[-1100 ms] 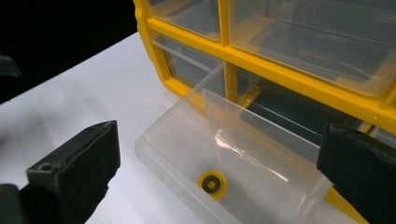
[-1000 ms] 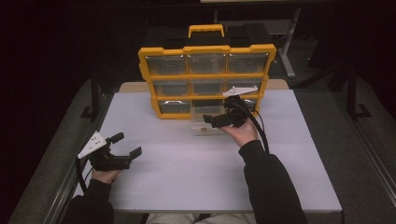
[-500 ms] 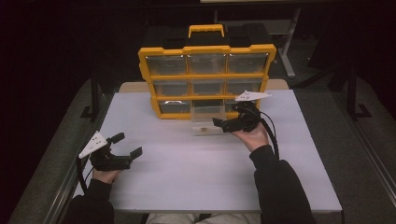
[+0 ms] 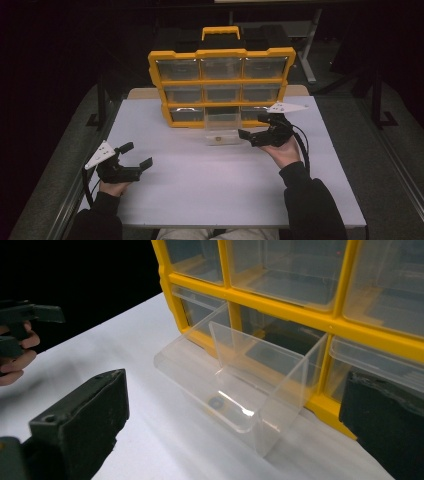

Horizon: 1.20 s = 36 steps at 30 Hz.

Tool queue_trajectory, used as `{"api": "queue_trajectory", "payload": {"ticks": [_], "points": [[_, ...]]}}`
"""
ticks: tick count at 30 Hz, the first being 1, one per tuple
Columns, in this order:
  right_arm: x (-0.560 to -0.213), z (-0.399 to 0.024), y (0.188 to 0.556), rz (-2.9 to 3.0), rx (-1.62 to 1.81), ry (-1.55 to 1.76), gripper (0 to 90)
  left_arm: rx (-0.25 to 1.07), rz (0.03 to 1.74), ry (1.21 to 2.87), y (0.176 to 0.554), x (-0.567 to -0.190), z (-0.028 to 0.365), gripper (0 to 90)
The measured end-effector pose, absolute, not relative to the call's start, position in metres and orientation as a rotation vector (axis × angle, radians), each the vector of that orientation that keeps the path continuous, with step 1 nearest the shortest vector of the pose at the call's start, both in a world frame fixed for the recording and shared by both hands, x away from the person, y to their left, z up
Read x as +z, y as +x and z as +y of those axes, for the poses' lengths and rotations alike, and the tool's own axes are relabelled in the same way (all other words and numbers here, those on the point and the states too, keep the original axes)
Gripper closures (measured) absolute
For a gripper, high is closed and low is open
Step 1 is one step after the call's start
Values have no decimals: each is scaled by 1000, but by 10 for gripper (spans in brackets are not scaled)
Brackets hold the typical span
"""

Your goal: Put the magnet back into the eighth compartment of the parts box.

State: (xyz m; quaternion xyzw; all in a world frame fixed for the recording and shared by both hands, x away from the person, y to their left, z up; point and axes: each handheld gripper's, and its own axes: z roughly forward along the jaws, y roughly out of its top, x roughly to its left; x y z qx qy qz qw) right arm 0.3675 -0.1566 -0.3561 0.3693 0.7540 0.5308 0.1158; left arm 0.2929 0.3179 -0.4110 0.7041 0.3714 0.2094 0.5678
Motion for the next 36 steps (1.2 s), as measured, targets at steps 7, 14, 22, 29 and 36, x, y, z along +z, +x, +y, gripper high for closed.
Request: {"api": "queue_trajectory", "payload": {"ticks": [7, 14, 22, 29, 36], "points": [[-360, -170, 356, 2190, 1546, 1085, 0, 492, 868, 1652, 292, -410, 317, 0], [-365, -189, 345, 2144, 1575, 1117, 0, 487, 866, 1654, 293, -411, 317, 0], [-372, -208, 334, 2098, 1552, 1127, 0, 492, 868, 1652, 293, -411, 318, 0], [-379, -224, 324, 2045, 1556, 1140, 0, 498, 867, 1642, 292, -410, 318, 0], [-386, -232, 314, 2014, 1542, 1143, 0, 493, 869, 1646, 293, -411, 318, 0]]}}
